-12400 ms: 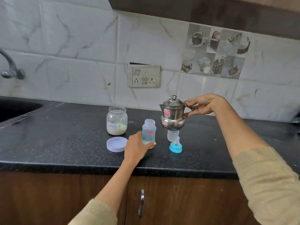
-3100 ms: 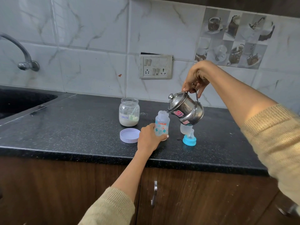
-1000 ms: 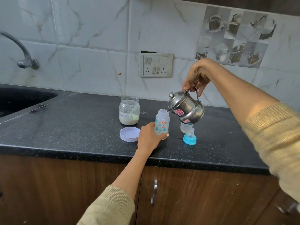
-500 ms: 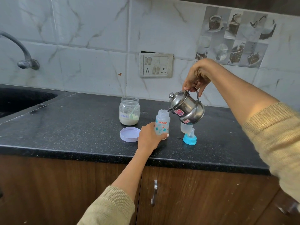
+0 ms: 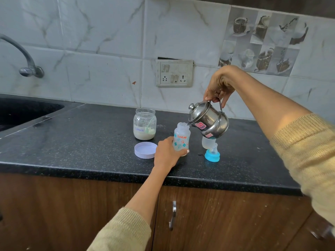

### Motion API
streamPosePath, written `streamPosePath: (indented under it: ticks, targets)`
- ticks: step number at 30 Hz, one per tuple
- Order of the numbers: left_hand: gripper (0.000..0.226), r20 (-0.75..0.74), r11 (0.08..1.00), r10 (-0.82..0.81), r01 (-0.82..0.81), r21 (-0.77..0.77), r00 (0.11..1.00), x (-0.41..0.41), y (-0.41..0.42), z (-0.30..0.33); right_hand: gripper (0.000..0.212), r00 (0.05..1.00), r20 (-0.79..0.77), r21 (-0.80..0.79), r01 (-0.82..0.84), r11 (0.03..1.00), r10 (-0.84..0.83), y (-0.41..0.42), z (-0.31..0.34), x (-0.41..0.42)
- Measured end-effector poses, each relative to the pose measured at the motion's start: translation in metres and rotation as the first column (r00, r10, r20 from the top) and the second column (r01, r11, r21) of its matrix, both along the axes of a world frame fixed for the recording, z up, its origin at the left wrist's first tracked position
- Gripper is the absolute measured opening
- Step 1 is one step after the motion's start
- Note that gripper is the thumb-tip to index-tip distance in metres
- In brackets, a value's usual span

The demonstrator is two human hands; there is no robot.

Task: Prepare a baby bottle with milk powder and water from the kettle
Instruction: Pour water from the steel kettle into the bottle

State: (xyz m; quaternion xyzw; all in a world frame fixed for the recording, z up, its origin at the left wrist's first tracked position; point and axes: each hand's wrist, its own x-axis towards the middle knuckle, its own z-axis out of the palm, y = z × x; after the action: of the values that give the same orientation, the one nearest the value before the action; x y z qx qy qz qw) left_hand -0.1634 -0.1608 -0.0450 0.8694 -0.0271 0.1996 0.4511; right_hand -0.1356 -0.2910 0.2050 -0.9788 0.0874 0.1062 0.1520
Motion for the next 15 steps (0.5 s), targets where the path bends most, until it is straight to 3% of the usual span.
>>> streamPosePath:
  ticks: [15]
  targets:
    - [0.065,-0.009,1.000,0.001,-0.001,0.000,1.000,-0.0006,0.0001,0.0007,0.011,1.000,0.008,-0.010,-0.004,1.000,0.004,0.0007,0.0000,-0.0021]
